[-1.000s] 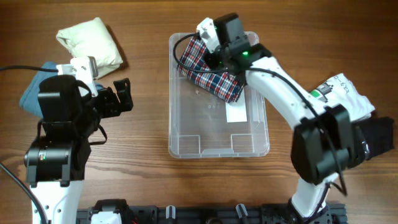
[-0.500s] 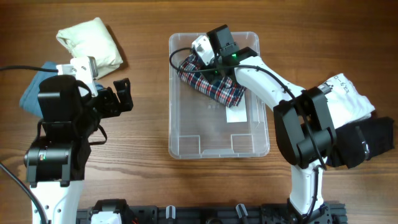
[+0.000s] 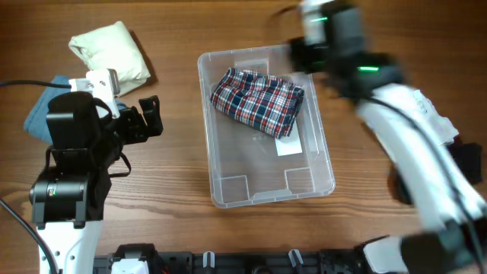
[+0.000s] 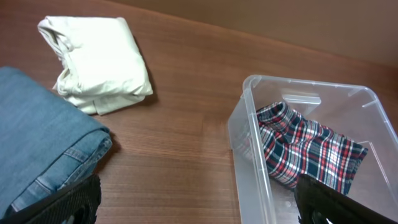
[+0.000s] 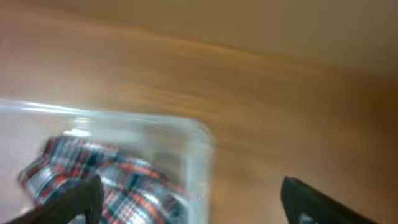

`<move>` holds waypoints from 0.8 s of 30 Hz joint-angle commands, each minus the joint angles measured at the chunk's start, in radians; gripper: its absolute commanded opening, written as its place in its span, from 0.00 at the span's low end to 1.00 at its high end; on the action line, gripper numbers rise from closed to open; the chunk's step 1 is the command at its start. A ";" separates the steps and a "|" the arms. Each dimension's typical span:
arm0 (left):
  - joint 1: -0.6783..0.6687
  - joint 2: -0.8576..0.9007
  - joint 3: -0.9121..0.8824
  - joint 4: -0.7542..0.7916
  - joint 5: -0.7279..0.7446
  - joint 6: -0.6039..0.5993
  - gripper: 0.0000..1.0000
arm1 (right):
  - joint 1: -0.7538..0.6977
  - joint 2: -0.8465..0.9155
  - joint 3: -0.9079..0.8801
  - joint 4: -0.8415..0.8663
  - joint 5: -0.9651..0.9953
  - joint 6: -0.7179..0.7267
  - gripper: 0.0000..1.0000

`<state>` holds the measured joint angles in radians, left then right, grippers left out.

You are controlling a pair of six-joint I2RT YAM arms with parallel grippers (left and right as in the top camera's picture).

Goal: Pack container
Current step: 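Move the right gripper back and grasp the black garment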

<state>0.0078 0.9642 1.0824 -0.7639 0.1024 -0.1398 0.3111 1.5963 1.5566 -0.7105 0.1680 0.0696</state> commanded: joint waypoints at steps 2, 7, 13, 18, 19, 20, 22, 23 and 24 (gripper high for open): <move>-0.005 -0.002 0.024 0.005 -0.003 -0.002 1.00 | -0.363 -0.120 -0.013 -0.354 -0.088 0.489 0.96; -0.005 -0.002 0.024 0.019 -0.003 -0.002 1.00 | -0.688 -0.244 -0.224 -0.379 -0.292 0.390 0.96; -0.005 -0.002 0.024 0.018 -0.003 -0.002 1.00 | -0.878 -0.399 -0.563 -0.239 -0.360 0.381 1.00; -0.005 -0.002 0.024 0.018 -0.003 -0.002 1.00 | -1.100 -0.413 -0.794 -0.062 -0.515 0.321 1.00; -0.005 -0.002 0.024 0.018 -0.003 -0.002 1.00 | -1.141 -0.413 -0.825 -0.035 -0.534 0.312 1.00; -0.005 -0.002 0.024 0.018 -0.003 -0.002 1.00 | -1.188 -0.413 -0.859 -0.013 -0.536 0.310 1.00; -0.005 -0.002 0.024 0.018 -0.003 -0.002 1.00 | -1.281 -0.411 -0.914 0.037 -0.536 0.282 1.00; -0.005 -0.002 0.024 0.018 -0.003 -0.002 1.00 | -1.322 -0.411 -0.937 0.066 -0.545 0.270 1.00; -0.005 -0.002 0.024 0.018 -0.003 -0.002 1.00 | -1.348 -0.411 -0.949 0.082 -0.560 0.269 1.00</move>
<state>0.0078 0.9642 1.0840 -0.7486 0.1024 -0.1398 -0.9722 1.1934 0.6407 -0.6655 -0.3305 0.3801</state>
